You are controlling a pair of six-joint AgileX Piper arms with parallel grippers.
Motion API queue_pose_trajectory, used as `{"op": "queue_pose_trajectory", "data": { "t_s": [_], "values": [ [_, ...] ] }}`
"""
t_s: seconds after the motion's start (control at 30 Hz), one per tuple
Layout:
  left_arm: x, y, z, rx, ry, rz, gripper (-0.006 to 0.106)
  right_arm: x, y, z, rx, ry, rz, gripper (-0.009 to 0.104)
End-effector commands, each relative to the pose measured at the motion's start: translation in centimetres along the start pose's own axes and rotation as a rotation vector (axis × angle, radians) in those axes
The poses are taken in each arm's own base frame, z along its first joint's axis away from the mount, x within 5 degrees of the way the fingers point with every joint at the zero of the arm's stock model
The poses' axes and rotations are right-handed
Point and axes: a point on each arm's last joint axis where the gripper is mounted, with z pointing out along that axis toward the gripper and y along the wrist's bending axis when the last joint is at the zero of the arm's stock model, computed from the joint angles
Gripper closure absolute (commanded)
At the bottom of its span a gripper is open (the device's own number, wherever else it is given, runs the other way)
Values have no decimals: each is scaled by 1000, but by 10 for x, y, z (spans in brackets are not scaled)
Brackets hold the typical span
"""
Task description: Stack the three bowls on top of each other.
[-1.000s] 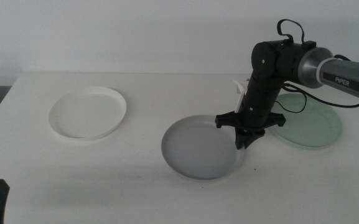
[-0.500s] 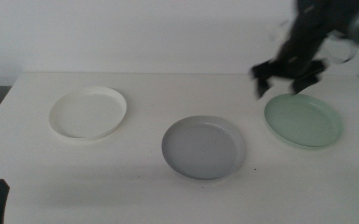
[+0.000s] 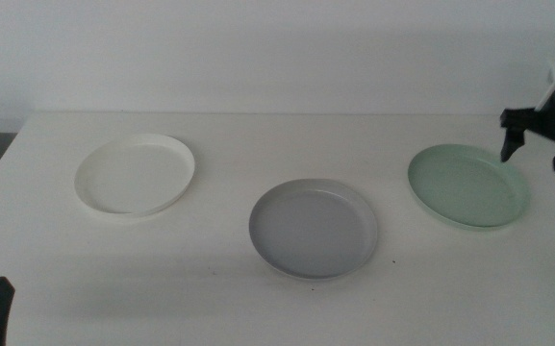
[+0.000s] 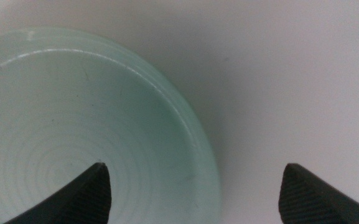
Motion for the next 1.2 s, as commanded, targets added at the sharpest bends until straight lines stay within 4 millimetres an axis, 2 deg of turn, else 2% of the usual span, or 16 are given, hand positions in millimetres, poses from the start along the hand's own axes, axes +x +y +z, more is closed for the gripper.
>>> {"op": "queue_pose_trajectory", "data": {
  "t_s": [0.0, 0.13, 0.23, 0.4, 0.5, 0.53, 0.6, 0.7, 0.77, 0.83, 0.97, 1.03, 1.17],
  "values": [
    [-1, 0, 0, -2, -17, -4, 7, -1, -1, 16, -12, 13, 3, 13],
    [-1, 0, 0, -2, -17, -4, 7, 1, 0, 40, -31, 61, 16, 22],
    [-1, 0, 0, -2, -17, -4, 7, 2, -2, 49, -13, 79, 11, 33],
    [-1, 0, 0, -2, -17, -4, 7, 2, -3, 57, -4, 80, 10, 63],
    [-1, 0, 0, -2, -17, -4, 7, 2, -3, 59, -2, 85, 9, 87],
    [-1, 0, 0, -2, -17, -4, 7, 2, -3, 59, -2, 85, 9, 97],
    [-1, 0, 0, -2, -17, -4, 7, 1, -3, 51, -4, 66, 8, 97],
    [-1, 0, 0, -2, -17, -4, 7, -3, 0, 20, -24, 3, 8, 97],
    [-1, 0, 0, -2, -17, -4, 7, -2, 12, -6, -73, -42, -14, 97],
    [-1, 0, 0, -2, -17, -4, 7, 6, 31, -34, -148, -94, -49, 97],
    [-1, 0, 0, -2, -17, -4, 7, 40, 80, -64, -280, -197, -135, 98],
    [-1, 0, 0, -2, -17, -4, 7, 65, 105, -64, -309, -209, -181, 98],
    [-1, 0, 0, -2, -17, -4, 7, 104, 145, -47, -336, -137, -267, 98]
  ]
}}
